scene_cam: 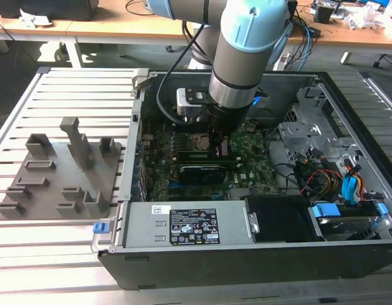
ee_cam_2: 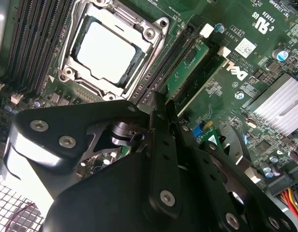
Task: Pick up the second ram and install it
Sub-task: 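Insert the second ram into the second slot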
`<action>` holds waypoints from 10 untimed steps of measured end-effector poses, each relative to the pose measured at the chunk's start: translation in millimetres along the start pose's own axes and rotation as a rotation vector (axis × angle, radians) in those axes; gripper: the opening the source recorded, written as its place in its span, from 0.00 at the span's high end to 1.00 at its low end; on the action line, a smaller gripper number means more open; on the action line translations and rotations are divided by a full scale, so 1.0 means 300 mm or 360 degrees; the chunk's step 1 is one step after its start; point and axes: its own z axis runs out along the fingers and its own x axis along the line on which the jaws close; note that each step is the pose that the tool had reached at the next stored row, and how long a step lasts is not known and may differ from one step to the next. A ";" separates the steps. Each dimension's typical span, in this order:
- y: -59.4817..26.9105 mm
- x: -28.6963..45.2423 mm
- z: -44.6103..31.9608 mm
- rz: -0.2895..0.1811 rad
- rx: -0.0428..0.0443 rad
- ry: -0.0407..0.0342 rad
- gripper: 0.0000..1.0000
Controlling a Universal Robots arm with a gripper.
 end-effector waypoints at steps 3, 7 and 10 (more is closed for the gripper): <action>0.000 0.002 0.001 0.0000 0.0000 0.0000 0.86; -0.002 0.004 0.003 0.0000 -0.0001 -0.0008 0.86; -0.003 0.004 0.005 0.0000 -0.0001 -0.0009 0.86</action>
